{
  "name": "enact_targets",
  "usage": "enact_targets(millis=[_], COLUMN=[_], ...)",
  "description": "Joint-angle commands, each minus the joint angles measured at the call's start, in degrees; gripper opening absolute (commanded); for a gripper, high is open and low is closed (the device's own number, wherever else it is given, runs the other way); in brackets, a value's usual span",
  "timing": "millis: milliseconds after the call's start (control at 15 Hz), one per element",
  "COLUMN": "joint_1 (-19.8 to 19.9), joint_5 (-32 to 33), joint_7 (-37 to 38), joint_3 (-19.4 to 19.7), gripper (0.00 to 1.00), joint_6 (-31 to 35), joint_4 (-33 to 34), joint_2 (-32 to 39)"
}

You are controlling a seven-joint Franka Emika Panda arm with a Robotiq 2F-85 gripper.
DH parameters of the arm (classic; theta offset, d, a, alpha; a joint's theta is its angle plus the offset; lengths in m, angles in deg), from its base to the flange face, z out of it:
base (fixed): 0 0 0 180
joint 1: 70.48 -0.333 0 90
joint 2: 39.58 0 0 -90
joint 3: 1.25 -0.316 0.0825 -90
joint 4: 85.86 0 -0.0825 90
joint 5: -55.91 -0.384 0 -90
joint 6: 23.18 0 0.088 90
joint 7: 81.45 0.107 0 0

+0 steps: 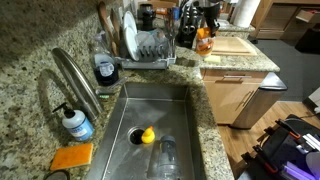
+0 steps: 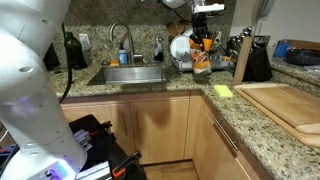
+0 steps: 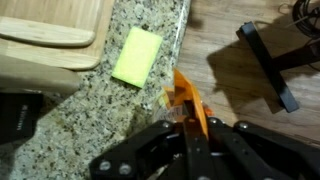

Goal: Move the orange packet to the left

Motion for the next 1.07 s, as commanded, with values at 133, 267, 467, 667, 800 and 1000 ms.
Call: enact_targets(millis=[133, 267, 467, 667, 800, 1000], joint_1=[0.8, 0.1, -3.3, -6.9, -7.9, -9.1], joint_5=[-2.6, -1.4, -0.8, 1.4, 2.9, 1.6], joint_7=[-2.9, -8.8, -13.6, -18.4, -23.4, -18.4], joint_3=[0.6, -0.6, -1.9, -2.5, -2.5, -2.0], gripper=[0.00, 0.00, 0.00, 0.00, 0.00, 0.01], joint_6=[-1.4, -0.3, -0.9, -0.9, -0.3, -1.1], joint_4=[1.5, 1.9, 3.3, 4.4, 4.5, 3.0], joint_2=[1.4, 2.4, 4.4, 6.3, 7.2, 6.1])
